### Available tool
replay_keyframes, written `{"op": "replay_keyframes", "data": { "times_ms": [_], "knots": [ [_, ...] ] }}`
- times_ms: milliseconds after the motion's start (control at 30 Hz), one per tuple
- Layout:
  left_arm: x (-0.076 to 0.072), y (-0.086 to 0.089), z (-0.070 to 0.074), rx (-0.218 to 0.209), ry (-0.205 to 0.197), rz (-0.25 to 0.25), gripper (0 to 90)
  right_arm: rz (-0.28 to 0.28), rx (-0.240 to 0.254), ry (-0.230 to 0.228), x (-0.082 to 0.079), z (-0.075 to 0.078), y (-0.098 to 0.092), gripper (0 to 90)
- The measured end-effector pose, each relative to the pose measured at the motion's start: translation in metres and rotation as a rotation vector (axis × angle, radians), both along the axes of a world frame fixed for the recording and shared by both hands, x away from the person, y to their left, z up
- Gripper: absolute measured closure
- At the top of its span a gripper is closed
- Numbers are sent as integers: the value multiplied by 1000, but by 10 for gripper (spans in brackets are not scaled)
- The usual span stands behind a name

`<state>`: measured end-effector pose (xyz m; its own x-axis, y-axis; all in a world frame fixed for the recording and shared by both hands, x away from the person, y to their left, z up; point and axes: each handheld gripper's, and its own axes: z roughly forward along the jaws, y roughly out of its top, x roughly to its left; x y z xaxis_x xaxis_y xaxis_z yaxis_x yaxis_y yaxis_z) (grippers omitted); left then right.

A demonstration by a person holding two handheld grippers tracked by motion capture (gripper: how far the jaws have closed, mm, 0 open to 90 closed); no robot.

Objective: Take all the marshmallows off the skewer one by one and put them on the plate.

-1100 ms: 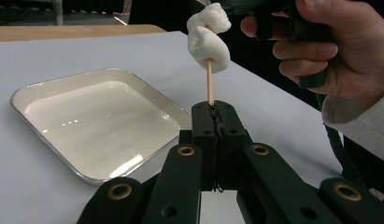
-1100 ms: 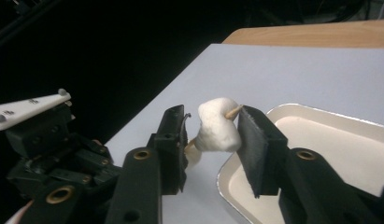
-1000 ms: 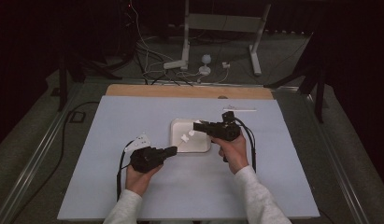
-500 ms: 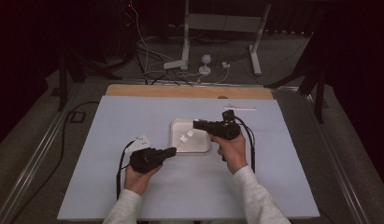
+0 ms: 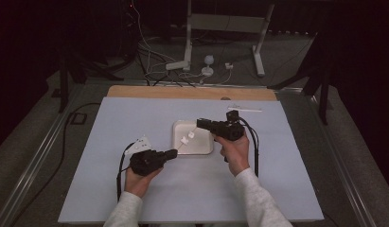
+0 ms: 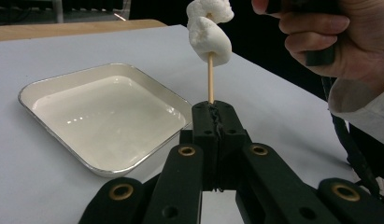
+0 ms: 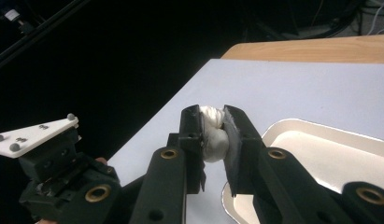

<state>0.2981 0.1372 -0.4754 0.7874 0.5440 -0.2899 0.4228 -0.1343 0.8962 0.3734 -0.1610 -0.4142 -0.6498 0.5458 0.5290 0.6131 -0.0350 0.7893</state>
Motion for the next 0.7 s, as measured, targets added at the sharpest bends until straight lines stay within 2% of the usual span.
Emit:
{"op": "replay_keyframes", "data": {
  "times_ms": [167,300,700],
  "knots": [
    [-1,2,2,18,-8,7,900,-17,-19,-22,-1,2,3,800],
    [-1,3,2,40,-10,18,900,-28,-26,-20,0,2,5,804],
    [-2,4,2,61,-9,28,900,-76,-73,-56,0,2,7,819]
  ]
}}
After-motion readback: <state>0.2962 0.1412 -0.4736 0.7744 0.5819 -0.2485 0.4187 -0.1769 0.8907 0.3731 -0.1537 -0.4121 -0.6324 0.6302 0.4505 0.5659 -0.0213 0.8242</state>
